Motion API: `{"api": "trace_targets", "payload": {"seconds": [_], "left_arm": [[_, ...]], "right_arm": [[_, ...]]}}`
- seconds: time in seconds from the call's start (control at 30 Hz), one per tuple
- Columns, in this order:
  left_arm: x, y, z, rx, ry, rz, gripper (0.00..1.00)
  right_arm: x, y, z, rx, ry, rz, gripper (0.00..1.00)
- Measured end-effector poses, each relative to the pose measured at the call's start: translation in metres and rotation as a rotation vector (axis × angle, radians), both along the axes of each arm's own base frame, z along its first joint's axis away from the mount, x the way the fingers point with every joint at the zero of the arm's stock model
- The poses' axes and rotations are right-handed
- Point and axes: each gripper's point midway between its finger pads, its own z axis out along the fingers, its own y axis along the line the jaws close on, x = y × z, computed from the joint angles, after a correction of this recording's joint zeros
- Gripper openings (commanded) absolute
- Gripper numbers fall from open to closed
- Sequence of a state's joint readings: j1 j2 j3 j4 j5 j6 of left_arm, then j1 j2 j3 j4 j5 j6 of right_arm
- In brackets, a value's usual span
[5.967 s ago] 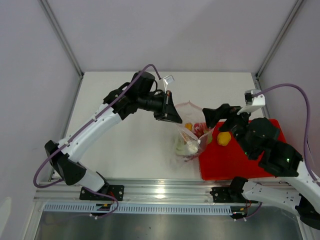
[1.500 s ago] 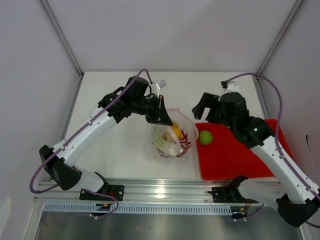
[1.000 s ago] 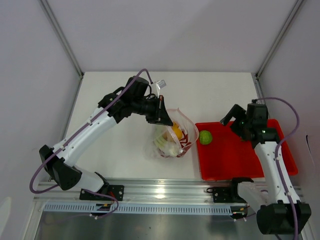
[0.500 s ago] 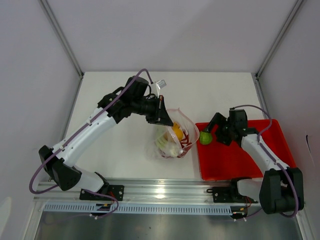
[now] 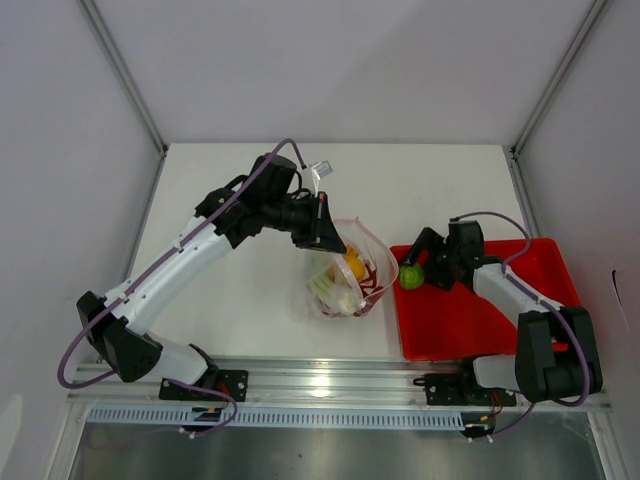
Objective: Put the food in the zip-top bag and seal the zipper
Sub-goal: Pick up the fake fruit from the bin, then place the fake fruit in the zipper food storage bag.
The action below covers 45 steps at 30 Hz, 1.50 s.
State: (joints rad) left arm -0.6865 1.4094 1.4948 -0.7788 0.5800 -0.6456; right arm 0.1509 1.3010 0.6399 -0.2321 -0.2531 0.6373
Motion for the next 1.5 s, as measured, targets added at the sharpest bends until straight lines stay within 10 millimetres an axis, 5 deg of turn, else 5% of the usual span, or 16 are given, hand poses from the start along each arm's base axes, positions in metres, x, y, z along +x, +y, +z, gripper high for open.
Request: {"api": "trace_targets", "payload": {"seconds": [0.33, 0.7, 0.83, 1.0, 1.2, 1.33, 1.5], "left_arm": [[0.0, 0.0, 0.0, 0.0, 0.001, -0.001, 0.01], [0.0, 0.0, 0.0, 0.0, 0.001, -0.001, 0.0], [0.0, 0.0, 0.0, 0.0, 0.001, -0.001, 0.0], [0.0, -0.001, 0.0, -0.003, -0.002, -0.001, 0.0], [0.0, -0.001, 0.0, -0.004, -0.003, -0.002, 0.01], [0.0, -0.001, 0.0, -0.005, -0.003, -0.002, 0.01], [0.0, -0.001, 0.0, -0.005, -0.003, -0.002, 0.01]], "right_arm": [[-0.002, 0.004, -0.013, 0.01, 0.011, -0.002, 0.94], [-0.004, 0.006, -0.01, 0.023, -0.012, 0.002, 0.51], [-0.009, 0.003, 0.006, 0.014, -0.049, -0.001, 0.49], [-0.017, -0.006, 0.054, -0.015, -0.14, -0.015, 0.49], [-0.014, -0.004, 0.17, -0.004, -0.392, 0.008, 0.51], [-0.027, 0.019, 0.234, 0.033, -0.529, 0.092, 0.51], [-0.053, 0.059, 0.27, 0.089, -0.591, 0.238, 0.52]]}}
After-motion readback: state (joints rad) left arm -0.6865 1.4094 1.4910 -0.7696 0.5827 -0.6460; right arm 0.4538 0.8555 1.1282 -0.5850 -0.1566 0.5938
